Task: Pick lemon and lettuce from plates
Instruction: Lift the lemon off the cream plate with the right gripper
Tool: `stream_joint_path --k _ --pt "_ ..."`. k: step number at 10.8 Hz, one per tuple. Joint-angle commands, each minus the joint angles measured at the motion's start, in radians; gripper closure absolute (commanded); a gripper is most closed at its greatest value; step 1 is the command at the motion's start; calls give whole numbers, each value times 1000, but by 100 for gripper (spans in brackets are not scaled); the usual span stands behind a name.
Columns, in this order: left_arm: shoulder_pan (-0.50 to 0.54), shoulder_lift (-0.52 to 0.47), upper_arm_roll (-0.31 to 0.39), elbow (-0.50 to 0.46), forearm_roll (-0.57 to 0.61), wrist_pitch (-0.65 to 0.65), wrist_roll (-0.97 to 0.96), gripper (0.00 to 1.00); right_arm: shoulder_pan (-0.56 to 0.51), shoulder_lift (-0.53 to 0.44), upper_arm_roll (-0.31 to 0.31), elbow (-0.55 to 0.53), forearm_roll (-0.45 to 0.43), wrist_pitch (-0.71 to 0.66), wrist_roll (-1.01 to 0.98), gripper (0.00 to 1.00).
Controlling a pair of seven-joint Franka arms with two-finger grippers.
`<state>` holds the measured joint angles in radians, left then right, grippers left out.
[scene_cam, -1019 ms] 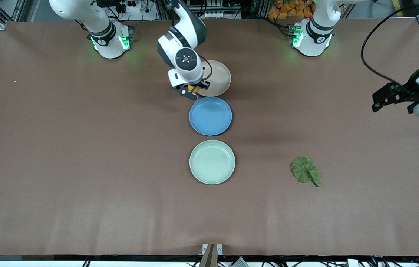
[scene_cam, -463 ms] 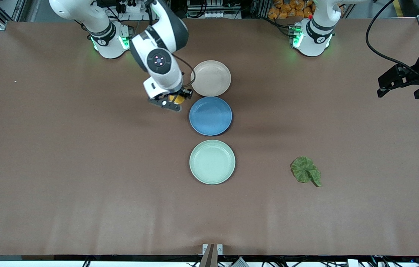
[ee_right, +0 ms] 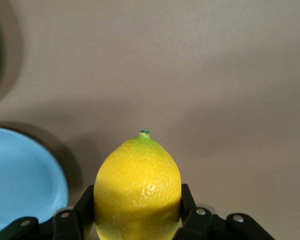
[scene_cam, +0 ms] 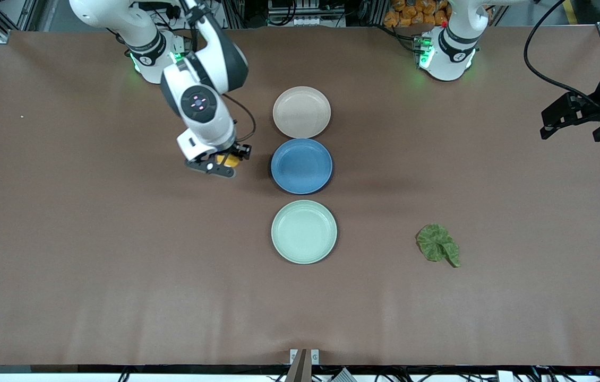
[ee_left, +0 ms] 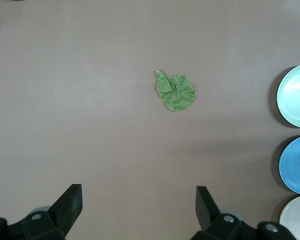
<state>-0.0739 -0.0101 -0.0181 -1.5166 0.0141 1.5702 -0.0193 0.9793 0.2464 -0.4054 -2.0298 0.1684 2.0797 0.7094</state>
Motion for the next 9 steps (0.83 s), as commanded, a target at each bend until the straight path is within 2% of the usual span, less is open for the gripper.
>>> stream_joint_path --k 1,4,9 --pt "8 -10 -6 -5 0 -12 10 0 -82 -32 3 -61 -21 43 -178 100" --pt "14 -4 -19 -10 0 -12 3 0 -172 -39 0 -131 -21 149 -373 100" --pt "14 1 -22 -4 1 -12 1 0 -416 16 2 -129 -23 259 -794 100"
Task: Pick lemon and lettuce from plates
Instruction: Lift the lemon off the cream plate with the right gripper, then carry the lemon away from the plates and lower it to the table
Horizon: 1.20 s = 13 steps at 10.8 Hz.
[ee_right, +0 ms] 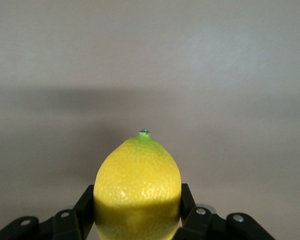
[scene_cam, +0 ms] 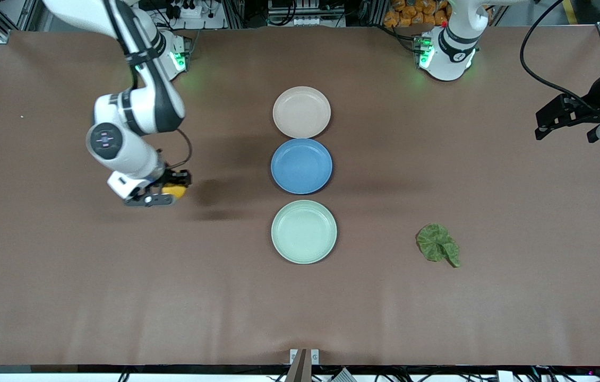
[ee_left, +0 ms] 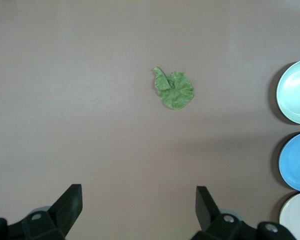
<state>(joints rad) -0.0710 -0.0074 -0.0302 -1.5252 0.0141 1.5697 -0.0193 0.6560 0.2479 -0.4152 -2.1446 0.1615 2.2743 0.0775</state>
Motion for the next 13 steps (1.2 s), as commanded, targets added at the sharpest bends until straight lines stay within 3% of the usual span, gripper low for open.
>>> stream_joint_path --k 1,4,7,8,9,10,13 --pt "11 -2 -10 5 0 -11 1 0 -140 42 12 -15 -16 109 -241 100" --pt "5 -2 -11 5 -2 -11 1 0 -295 121 16 20 -7 183 -474 100" --pt "5 -2 -11 5 -3 -11 5 0 -329 201 19 80 15 192 -530 100" --pt "5 -3 -11 5 -2 -11 7 0 -332 211 19 87 19 191 -529 73" --pt "7 -3 -11 5 -2 -11 9 0 -332 215 19 88 26 191 -529 27" --pt "7 -2 -11 5 -2 -11 9 0 -332 215 19 88 33 191 -529 0" --pt "7 -3 -11 5 -2 -11 9 0 -331 214 18 89 33 179 -530 0"
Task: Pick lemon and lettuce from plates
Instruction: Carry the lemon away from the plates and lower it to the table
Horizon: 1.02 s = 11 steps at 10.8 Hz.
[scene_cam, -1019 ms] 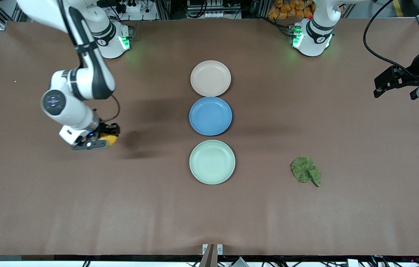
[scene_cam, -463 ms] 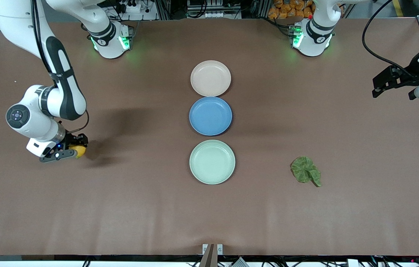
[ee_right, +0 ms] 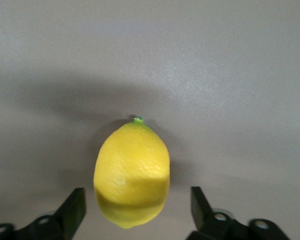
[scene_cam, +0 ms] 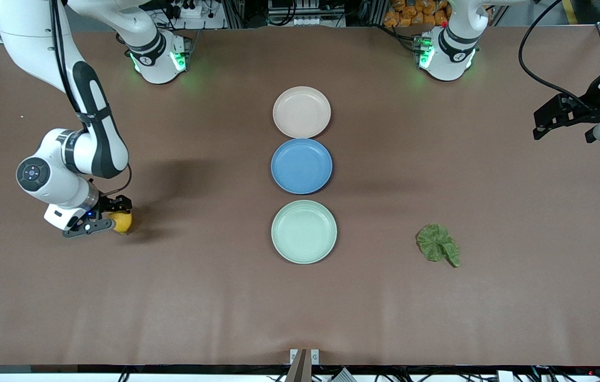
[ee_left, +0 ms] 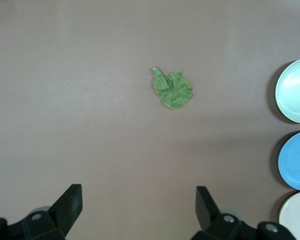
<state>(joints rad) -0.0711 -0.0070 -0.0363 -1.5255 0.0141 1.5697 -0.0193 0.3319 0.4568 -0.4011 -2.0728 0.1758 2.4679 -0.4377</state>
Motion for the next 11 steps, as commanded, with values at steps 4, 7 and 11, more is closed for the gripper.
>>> stream_joint_path --k 4,7,11 --pt "5 -7 -8 7 -2 -11 1 0 -13 3 5 63 22 -91 -12 0" --pt "5 -14 -11 7 -2 -20 -1 0 -220 -7 207 77 16 -104 -12 0" --pt "11 -16 -5 8 -14 -62 -2 0 -255 -47 255 77 7 -107 -7 0"
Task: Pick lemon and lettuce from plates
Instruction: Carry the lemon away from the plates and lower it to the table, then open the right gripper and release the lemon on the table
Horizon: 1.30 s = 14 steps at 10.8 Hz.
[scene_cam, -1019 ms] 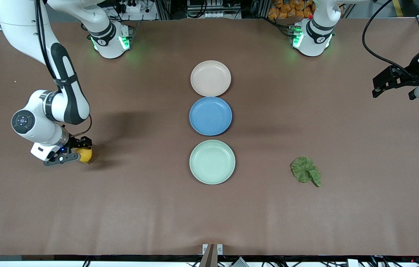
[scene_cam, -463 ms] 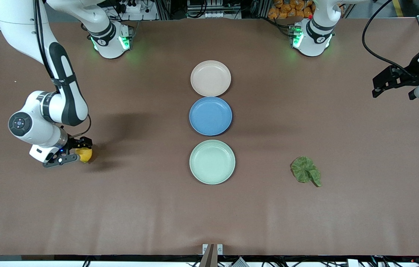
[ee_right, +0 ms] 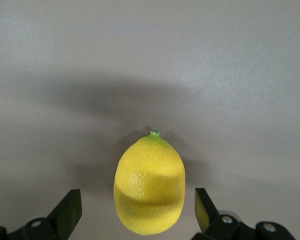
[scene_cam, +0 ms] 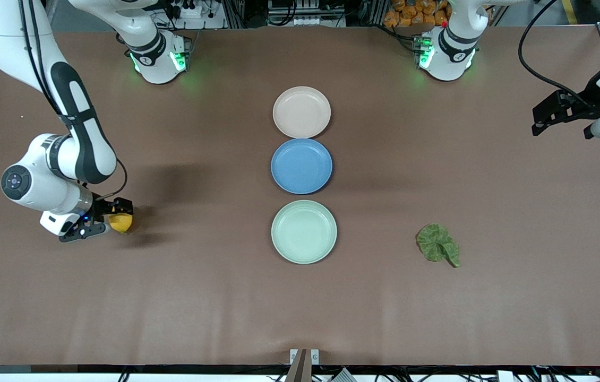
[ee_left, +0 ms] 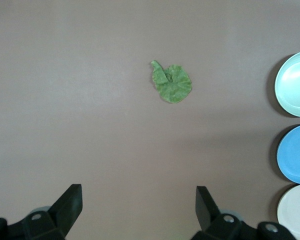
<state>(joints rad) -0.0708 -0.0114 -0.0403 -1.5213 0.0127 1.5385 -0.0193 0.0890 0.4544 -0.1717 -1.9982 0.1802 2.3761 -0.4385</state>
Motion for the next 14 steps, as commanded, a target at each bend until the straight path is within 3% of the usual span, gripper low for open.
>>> stream_joint_path --k 1,4,6,9,12,14 --pt "11 -12 3 4 -11 -40 -2 0 -6 -78 26 1 -14 -23 7 0" --pt "14 -12 10 4 -5 -43 -5 0 -18 -195 37 18 -113 -148 116 0" --pt "14 -10 19 4 -5 -46 -4 0 -43 -244 38 126 -113 -347 121 0" --pt "16 -10 25 10 -4 -47 -2 0 -69 -319 40 231 -114 -503 122 0" --pt "16 -10 25 10 0 -47 4 0 -124 -422 110 233 -157 -557 127 0" --pt "16 -10 22 12 -5 -47 4 0 -153 -439 139 286 -165 -563 132 0"
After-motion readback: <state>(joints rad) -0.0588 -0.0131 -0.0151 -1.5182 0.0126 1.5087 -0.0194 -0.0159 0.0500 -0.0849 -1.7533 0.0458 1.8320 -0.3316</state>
